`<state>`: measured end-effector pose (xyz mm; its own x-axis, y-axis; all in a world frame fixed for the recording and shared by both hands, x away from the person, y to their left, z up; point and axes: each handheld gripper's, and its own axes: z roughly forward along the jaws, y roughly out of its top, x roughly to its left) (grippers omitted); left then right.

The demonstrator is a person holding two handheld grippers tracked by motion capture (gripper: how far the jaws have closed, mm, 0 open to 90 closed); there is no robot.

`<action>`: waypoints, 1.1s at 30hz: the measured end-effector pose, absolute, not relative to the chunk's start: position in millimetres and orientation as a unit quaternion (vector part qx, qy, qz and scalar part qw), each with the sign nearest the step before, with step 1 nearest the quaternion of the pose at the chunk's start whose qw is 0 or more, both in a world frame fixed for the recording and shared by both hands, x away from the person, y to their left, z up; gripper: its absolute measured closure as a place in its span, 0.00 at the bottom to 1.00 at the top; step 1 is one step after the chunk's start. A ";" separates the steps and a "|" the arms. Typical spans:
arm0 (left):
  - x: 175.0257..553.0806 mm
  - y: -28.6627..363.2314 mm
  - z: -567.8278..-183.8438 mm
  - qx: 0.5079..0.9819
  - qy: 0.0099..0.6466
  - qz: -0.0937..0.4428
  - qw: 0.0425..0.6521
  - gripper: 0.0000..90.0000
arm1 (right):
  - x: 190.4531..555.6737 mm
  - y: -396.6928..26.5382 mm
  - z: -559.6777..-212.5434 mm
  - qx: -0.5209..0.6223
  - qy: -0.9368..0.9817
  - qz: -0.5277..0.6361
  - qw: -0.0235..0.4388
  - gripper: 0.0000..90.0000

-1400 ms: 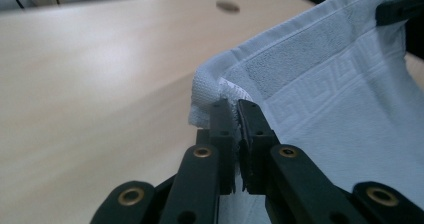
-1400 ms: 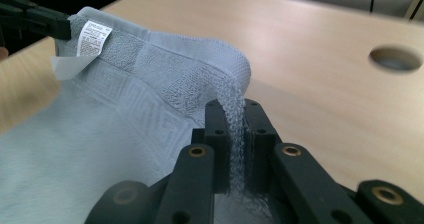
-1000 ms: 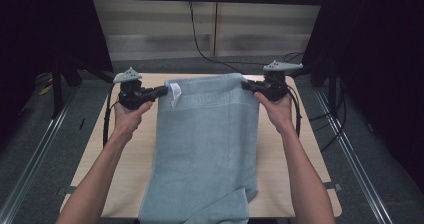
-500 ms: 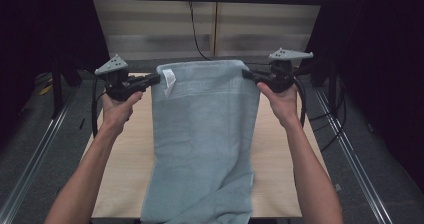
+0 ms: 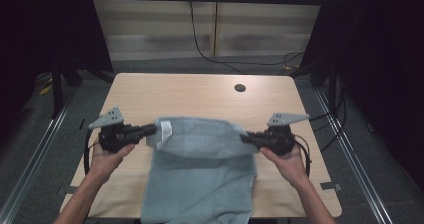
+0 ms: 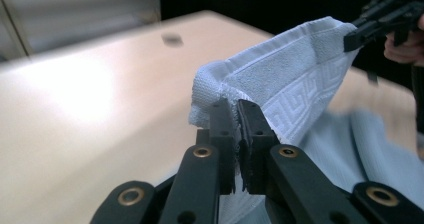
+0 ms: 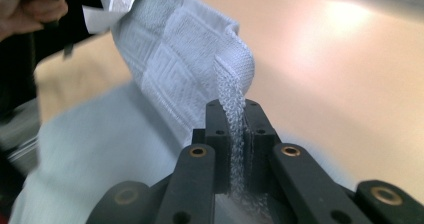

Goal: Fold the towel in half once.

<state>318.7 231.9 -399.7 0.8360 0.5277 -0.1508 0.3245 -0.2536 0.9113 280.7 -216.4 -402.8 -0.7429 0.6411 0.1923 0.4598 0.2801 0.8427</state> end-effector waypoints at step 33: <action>300.4 204.9 -498.8 0.865 0.282 0.027 0.414 0.92 | 252.3 -206.2 -497.6 0.380 0.836 0.394 0.033 0.94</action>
